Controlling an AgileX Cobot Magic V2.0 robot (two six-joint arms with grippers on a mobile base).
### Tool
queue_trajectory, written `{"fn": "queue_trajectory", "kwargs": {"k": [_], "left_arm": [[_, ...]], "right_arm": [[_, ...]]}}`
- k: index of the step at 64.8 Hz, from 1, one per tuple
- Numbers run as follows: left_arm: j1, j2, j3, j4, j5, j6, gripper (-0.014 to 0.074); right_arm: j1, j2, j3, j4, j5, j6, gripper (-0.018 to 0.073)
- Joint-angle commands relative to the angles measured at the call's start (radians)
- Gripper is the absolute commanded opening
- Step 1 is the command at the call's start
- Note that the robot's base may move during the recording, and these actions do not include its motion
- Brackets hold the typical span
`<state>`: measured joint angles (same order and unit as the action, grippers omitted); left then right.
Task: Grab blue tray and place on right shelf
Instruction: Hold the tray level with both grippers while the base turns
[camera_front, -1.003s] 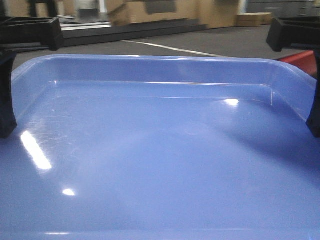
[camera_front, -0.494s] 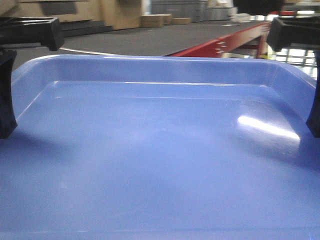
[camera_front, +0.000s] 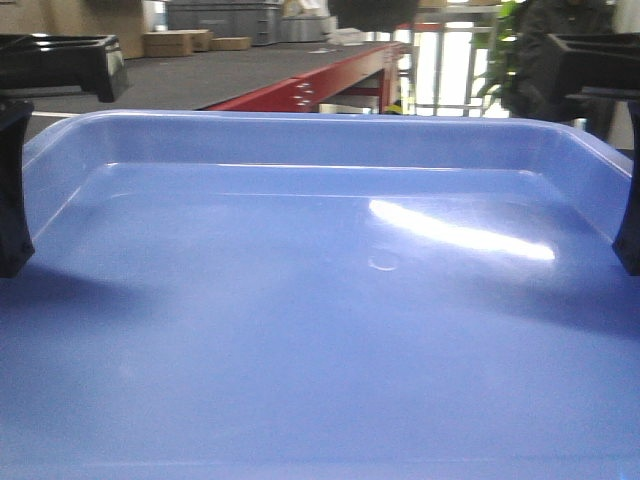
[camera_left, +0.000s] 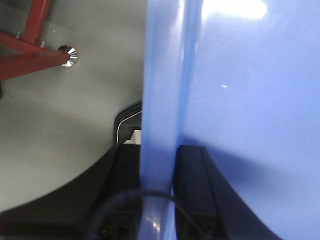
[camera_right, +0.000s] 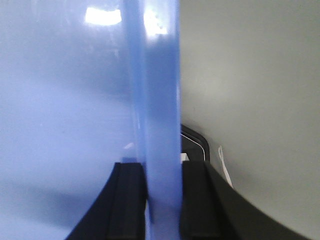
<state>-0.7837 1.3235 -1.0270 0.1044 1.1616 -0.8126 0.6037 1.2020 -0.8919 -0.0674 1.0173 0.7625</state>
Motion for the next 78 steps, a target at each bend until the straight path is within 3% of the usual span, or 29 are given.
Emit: {"fn": "queue_trajectory", "kwargs": {"k": [1, 78], "left_arm": [[-0.007, -0.030, -0.023, 0.015, 0.019, -0.023, 0.0021], [-0.007, -0.030, -0.023, 0.015, 0.019, -0.023, 0.0021]], "right_arm": [[-0.001, -0.026, -0.028, -0.024, -0.015, 0.011, 0.0214], [-0.001, -0.026, -0.028, -0.024, -0.015, 0.011, 0.0214]]}}
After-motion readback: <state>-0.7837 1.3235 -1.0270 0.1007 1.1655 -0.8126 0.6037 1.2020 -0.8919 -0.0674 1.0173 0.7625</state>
